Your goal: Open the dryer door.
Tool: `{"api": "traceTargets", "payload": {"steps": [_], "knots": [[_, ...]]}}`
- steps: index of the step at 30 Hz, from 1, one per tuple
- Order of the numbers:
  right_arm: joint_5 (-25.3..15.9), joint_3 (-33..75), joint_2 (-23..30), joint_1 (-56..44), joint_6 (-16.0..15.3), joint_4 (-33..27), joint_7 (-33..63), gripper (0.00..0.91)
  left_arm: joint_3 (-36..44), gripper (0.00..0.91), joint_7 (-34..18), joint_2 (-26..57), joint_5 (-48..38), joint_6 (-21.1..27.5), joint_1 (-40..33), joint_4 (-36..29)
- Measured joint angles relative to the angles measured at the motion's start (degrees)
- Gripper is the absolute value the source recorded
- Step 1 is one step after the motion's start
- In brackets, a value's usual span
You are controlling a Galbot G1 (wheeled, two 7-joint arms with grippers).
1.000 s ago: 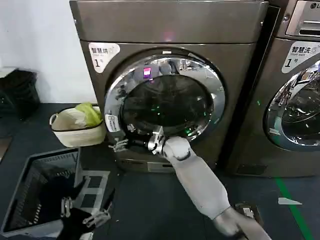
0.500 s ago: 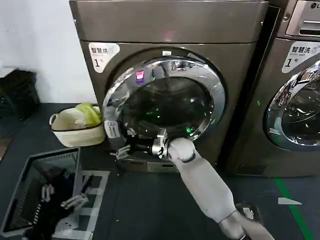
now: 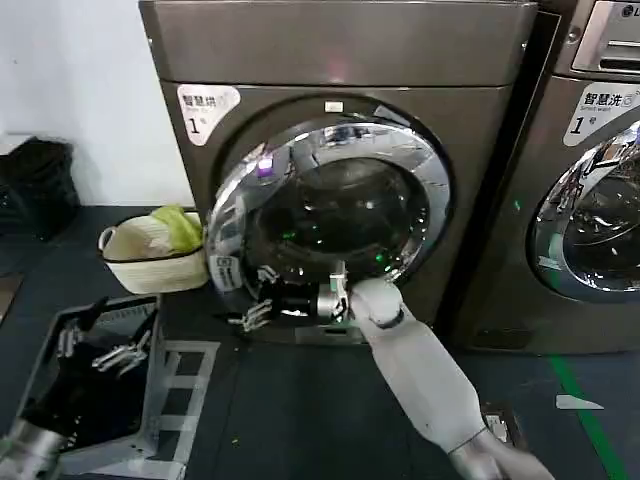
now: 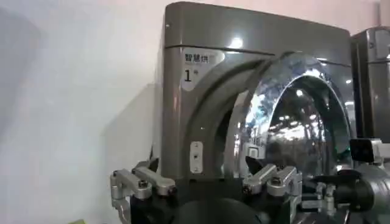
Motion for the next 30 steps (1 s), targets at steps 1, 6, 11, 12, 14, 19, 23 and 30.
{"api": "traceTargets", "payload": {"steps": [1,6,11,12,14,19,23,30], "knots": [[0.07,0.05,-0.14,-0.15,0.24,0.17,-0.37,0.907,0.13,0.907,0.02,0.44,-0.68,0.38,-0.38,0.45],[0.21,0.33,-0.8,-0.75,1.25,0.86,-1.83,0.907,0.4,0.907,-0.11,2.55,-2.61,1.41,-2.22,3.13],[0.36,0.63,-1.47,-1.21,2.01,1.55,-3.87,0.907,0.89,0.907,-0.07,4.95,-5.57,2.32,-4.24,6.39],[0.43,0.7,-1.57,-1.27,2.07,1.63,-4.26,0.907,1.08,0.907,-0.1,5.56,-6.16,2.65,-4.81,7.09],[0.53,1.01,-1.76,-1.39,2.19,1.64,-5.28,0.907,1.6,0.907,-0.2,6.78,-7.16,2.89,-5.89,8.45],[1.64,2.17,-2.07,-1.99,2.05,0.85,-9.32,0.907,3.22,0.907,0.62,9.98,-9.59,5.75,-9.09,11.97],[1.41,2.49,-2.58,-2.36,1.94,0.79,-12.78,0.907,4.47,0.907,1.18,12.01,-11.25,6.94,-11.42,14.44],[0.37,3.1,-3.04,-2.86,1.8,1.32,-18.26,0.907,6.83,0.907,1.42,14.1,-11.98,6.6,-14.96,17.09]]}}
